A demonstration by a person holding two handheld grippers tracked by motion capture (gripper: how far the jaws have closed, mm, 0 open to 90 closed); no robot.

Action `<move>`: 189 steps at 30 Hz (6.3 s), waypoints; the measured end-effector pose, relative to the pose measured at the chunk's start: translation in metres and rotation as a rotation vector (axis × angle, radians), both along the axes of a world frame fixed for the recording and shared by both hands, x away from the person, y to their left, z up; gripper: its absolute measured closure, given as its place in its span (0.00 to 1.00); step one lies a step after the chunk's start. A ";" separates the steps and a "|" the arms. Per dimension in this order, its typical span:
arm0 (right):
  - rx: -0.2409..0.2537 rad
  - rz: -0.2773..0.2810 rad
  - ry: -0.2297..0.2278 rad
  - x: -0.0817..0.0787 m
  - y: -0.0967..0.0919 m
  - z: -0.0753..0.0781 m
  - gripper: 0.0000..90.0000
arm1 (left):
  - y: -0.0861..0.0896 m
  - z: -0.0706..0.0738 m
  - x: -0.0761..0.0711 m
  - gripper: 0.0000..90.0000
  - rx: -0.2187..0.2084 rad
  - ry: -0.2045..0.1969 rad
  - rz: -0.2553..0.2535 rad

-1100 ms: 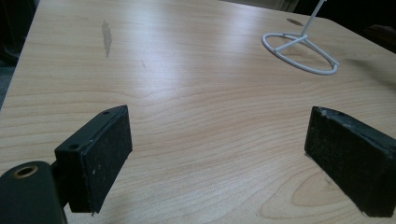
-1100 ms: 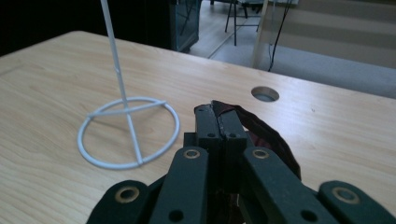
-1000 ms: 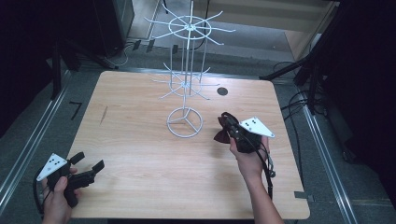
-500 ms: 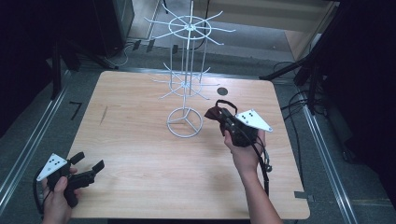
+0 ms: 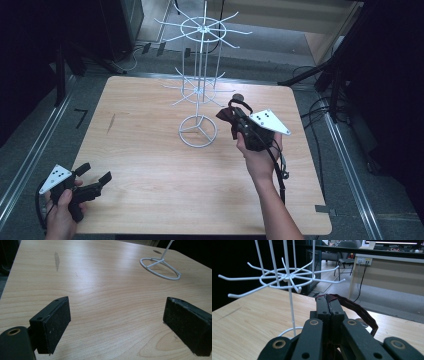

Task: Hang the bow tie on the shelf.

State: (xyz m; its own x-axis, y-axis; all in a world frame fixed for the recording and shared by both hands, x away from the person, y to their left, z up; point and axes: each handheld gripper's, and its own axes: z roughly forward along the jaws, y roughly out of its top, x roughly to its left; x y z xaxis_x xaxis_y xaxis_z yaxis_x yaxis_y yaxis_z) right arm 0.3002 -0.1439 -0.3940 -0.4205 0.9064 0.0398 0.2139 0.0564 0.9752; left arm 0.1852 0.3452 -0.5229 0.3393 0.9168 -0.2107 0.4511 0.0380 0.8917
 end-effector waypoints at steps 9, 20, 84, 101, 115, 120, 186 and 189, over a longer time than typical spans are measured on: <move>0.019 0.010 -0.024 -0.001 0.005 0.014 1.00 | 0.000 0.000 0.000 0.09 0.001 0.002 0.001; 0.023 0.038 -0.045 -0.006 0.016 0.022 1.00 | 0.000 0.000 0.000 0.09 0.003 0.004 0.000; -0.042 0.058 0.196 0.022 0.027 -0.065 0.24 | -0.001 0.000 0.000 0.09 0.004 0.001 0.002; -0.028 0.070 0.221 0.003 -0.007 -0.073 0.18 | -0.001 0.000 -0.001 0.09 0.007 -0.002 0.003; -0.010 0.031 0.245 -0.010 -0.037 -0.089 0.17 | -0.001 0.000 -0.001 0.09 0.006 -0.002 0.006; -0.003 0.010 0.253 -0.016 -0.050 -0.094 0.17 | -0.001 0.000 -0.001 0.09 0.005 -0.001 0.007; 0.012 -0.169 0.386 -0.070 -0.186 -0.153 0.15 | -0.002 0.000 -0.001 0.09 0.012 -0.007 0.012; 0.020 -0.182 0.380 -0.074 -0.195 -0.153 0.15 | -0.002 0.000 -0.001 0.09 0.008 -0.008 0.011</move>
